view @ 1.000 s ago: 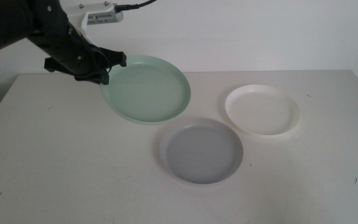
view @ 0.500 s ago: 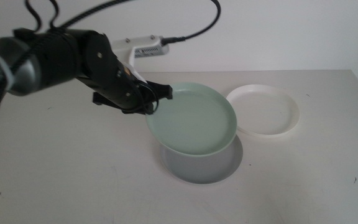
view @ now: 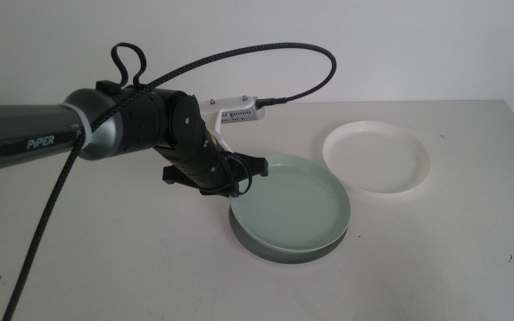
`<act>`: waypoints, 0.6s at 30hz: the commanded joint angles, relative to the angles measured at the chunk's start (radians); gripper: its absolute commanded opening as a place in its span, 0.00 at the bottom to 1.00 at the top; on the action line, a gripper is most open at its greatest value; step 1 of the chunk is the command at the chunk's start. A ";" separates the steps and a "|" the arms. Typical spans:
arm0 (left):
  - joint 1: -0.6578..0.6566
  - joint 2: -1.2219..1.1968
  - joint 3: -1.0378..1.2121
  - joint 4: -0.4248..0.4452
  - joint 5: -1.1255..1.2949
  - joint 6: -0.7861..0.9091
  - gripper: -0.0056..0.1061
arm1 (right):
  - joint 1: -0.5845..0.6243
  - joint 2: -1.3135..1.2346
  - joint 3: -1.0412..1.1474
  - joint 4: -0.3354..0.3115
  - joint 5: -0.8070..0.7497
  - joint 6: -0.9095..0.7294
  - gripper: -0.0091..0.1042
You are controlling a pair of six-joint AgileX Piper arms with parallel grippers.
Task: Stack the three bowls on top of each other.
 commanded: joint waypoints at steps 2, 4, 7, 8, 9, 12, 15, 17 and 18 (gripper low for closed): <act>-0.008 -0.045 -0.023 -0.022 -0.046 -0.007 0.05 | -0.007 -0.028 -0.005 -0.011 -0.077 -0.008 0.60; -0.009 -0.045 -0.023 -0.022 -0.046 0.004 0.08 | -0.007 -0.028 -0.005 -0.011 -0.077 -0.008 0.60; -0.009 -0.047 -0.023 -0.023 -0.040 0.007 0.21 | -0.007 -0.028 -0.005 -0.011 -0.077 -0.008 0.60; -0.009 -0.048 -0.023 -0.024 -0.038 0.008 0.26 | -0.007 -0.028 -0.005 -0.011 -0.077 -0.008 0.60; -0.009 -0.049 -0.024 -0.024 -0.032 0.008 0.35 | -0.007 -0.028 -0.005 -0.011 -0.077 -0.008 0.60; -0.009 -0.066 -0.024 -0.021 -0.020 0.022 0.63 | -0.007 -0.028 -0.005 -0.011 -0.077 -0.008 0.60; -0.008 -0.107 -0.024 -0.021 -0.014 0.074 0.91 | -0.007 -0.028 -0.005 -0.011 -0.077 -0.008 0.60; -0.008 -0.152 -0.024 -0.022 -0.001 0.115 0.99 | -0.007 -0.028 -0.005 -0.011 -0.077 -0.008 0.60; -0.008 -0.183 -0.024 -0.022 0.008 0.147 0.99 | -0.007 -0.028 -0.005 -0.011 -0.077 -0.008 0.60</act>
